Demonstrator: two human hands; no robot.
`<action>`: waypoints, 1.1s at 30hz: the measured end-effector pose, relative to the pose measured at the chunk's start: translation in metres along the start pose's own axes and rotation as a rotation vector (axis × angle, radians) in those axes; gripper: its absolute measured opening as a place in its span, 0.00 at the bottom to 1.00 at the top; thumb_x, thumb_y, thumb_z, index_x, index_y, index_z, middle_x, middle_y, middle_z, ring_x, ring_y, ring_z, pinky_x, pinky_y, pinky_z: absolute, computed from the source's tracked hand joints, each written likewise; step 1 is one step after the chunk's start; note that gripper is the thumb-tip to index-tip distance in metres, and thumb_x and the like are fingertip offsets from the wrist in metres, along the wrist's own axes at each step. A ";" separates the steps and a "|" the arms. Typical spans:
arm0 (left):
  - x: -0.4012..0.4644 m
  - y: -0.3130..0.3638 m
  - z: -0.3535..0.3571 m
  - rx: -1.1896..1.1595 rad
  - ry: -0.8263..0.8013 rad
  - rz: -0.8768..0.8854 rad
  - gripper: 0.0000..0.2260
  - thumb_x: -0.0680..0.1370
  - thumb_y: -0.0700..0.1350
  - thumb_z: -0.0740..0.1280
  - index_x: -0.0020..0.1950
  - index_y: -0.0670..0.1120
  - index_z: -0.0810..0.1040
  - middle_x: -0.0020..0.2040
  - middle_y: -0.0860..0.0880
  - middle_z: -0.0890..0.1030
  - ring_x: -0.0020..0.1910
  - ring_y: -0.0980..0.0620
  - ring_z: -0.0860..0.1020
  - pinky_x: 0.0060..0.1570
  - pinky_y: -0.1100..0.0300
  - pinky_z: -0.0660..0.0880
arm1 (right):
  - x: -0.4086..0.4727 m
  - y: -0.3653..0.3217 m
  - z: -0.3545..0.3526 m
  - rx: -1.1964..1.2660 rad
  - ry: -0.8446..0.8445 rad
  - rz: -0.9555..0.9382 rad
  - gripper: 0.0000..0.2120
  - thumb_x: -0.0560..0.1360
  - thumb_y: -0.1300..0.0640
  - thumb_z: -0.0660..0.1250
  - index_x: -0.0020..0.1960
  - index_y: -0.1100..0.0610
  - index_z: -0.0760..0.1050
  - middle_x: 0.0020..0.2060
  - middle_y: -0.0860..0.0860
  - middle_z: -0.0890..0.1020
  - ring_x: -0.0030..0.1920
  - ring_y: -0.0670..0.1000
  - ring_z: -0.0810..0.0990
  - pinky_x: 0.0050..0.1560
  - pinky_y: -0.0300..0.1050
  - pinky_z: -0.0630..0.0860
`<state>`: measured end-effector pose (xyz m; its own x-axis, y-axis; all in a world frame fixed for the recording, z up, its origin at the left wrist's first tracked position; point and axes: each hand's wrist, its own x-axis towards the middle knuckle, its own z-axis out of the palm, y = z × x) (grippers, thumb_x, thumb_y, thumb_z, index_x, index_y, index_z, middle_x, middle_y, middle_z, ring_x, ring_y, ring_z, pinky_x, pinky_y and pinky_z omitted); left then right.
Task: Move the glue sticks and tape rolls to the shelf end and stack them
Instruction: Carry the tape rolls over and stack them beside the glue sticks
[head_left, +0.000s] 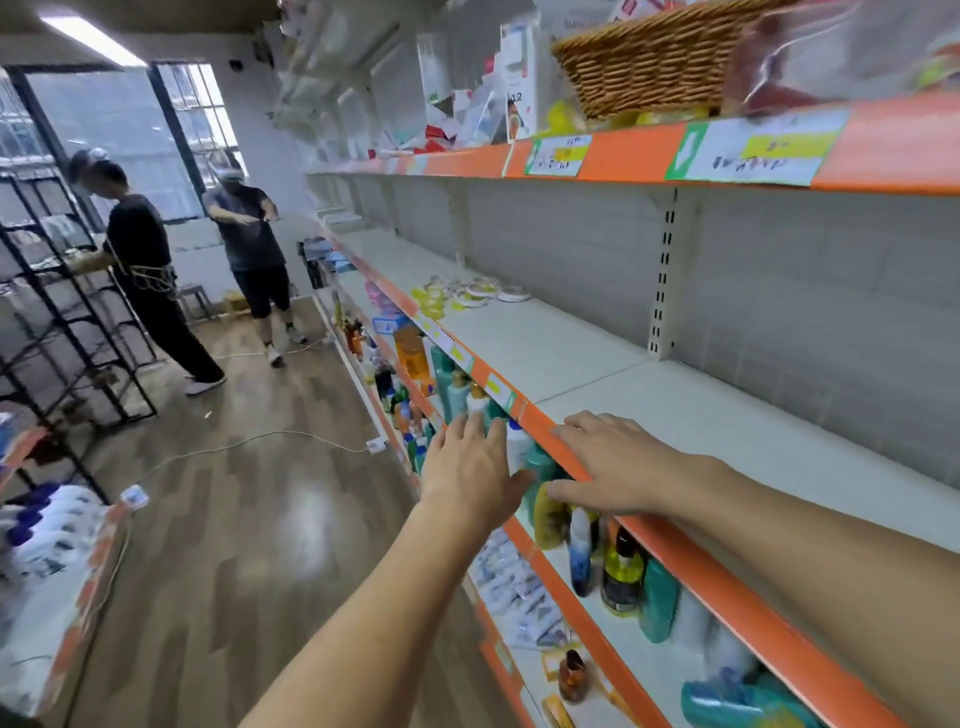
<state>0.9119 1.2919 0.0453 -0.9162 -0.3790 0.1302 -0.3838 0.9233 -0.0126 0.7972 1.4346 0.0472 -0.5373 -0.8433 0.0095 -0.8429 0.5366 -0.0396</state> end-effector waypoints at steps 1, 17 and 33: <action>0.011 -0.007 0.005 -0.005 -0.003 -0.008 0.32 0.79 0.65 0.57 0.76 0.46 0.61 0.75 0.44 0.63 0.76 0.43 0.59 0.75 0.48 0.58 | 0.015 0.000 0.003 -0.001 -0.011 -0.011 0.35 0.75 0.33 0.60 0.76 0.50 0.60 0.71 0.54 0.67 0.70 0.58 0.66 0.70 0.51 0.62; 0.237 -0.180 0.049 -0.021 -0.039 0.000 0.33 0.78 0.64 0.59 0.77 0.47 0.59 0.75 0.45 0.62 0.75 0.43 0.58 0.74 0.48 0.59 | 0.302 -0.009 0.028 0.060 0.000 0.020 0.32 0.75 0.34 0.61 0.73 0.52 0.64 0.69 0.54 0.69 0.68 0.58 0.69 0.69 0.50 0.65; 0.442 -0.261 0.075 -0.059 -0.124 0.133 0.33 0.81 0.62 0.57 0.79 0.46 0.54 0.79 0.43 0.56 0.78 0.42 0.52 0.76 0.48 0.53 | 0.490 0.038 0.031 0.054 -0.019 0.223 0.38 0.77 0.33 0.58 0.79 0.53 0.56 0.74 0.54 0.64 0.73 0.56 0.64 0.71 0.48 0.61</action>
<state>0.5985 0.8793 0.0318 -0.9671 -0.2544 0.0080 -0.2539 0.9665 0.0368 0.5027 1.0406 0.0197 -0.7089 -0.7049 -0.0240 -0.7005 0.7076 -0.0925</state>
